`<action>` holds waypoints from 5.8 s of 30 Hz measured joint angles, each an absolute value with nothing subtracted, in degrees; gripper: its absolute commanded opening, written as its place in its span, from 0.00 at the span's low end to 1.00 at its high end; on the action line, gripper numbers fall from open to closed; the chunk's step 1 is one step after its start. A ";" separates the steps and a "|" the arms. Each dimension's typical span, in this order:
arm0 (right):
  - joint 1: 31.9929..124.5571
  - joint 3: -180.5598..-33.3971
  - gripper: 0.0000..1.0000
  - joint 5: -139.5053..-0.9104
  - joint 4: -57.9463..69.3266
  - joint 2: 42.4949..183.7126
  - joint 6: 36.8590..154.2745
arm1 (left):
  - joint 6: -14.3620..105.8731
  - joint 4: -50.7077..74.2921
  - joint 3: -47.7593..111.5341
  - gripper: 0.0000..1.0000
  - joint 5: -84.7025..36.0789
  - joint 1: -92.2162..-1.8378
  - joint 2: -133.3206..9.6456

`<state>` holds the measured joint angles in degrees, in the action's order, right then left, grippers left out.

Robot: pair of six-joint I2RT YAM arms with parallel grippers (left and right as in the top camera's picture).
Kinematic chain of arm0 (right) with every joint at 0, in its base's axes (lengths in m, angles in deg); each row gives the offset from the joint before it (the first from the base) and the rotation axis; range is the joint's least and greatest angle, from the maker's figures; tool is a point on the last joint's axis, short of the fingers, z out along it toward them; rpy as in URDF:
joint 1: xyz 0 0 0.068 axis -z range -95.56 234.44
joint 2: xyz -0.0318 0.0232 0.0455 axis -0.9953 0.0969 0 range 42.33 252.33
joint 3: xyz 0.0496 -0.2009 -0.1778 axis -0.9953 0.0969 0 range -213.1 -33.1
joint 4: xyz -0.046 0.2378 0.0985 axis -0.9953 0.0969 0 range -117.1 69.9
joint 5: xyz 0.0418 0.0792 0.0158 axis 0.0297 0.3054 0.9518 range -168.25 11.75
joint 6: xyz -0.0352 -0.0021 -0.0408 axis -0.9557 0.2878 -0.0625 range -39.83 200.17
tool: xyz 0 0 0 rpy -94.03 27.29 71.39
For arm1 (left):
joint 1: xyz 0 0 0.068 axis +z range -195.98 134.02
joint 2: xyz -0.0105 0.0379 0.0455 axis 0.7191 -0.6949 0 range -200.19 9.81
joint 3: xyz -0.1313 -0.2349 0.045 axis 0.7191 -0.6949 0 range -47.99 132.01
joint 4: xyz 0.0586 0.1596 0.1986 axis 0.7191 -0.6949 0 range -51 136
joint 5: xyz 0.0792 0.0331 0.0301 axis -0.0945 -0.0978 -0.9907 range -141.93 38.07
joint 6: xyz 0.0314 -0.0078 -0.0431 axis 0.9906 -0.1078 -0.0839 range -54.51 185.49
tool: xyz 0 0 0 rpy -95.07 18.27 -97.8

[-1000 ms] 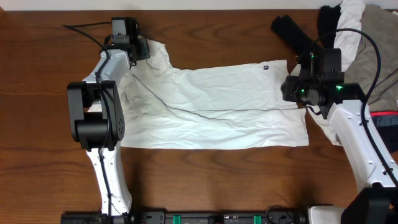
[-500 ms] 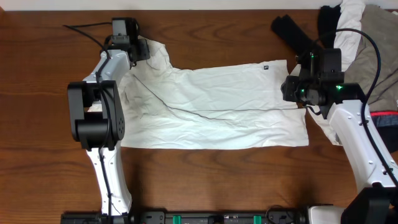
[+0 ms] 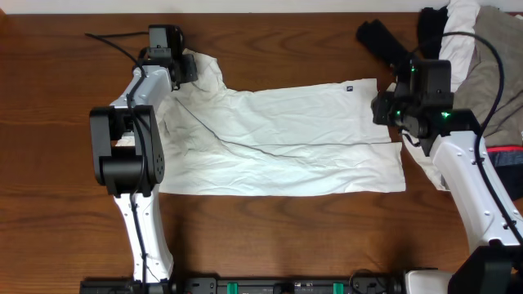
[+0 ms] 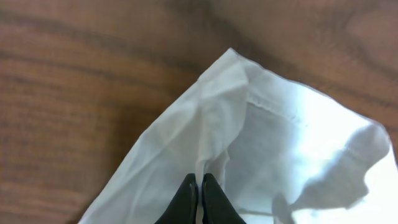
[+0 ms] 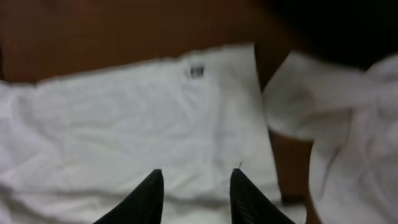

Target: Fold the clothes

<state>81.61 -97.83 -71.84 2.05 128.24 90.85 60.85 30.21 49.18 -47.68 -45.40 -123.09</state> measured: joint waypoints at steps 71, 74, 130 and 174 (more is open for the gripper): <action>84.25 -97.81 0.12 -75.68 -41.60 162.97 93.12 | 60.83 19.30 49.00 0.06 -47.68 -45.33 -115.14; 84.25 -97.81 0.01 -76.14 -41.71 162.97 93.16 | 60.85 19.23 49.00 0.06 -47.66 -45.33 -115.14; 86.72 -100.13 0.60 -72.01 -35.94 160.61 91.68 | 58.18 7.85 49.00 0.06 -47.68 -43.13 -104.80; 86.33 -100.19 0.44 -71.20 -40.11 164.06 91.94 | 58.01 7.85 49.00 0.06 -47.68 -43.13 -104.80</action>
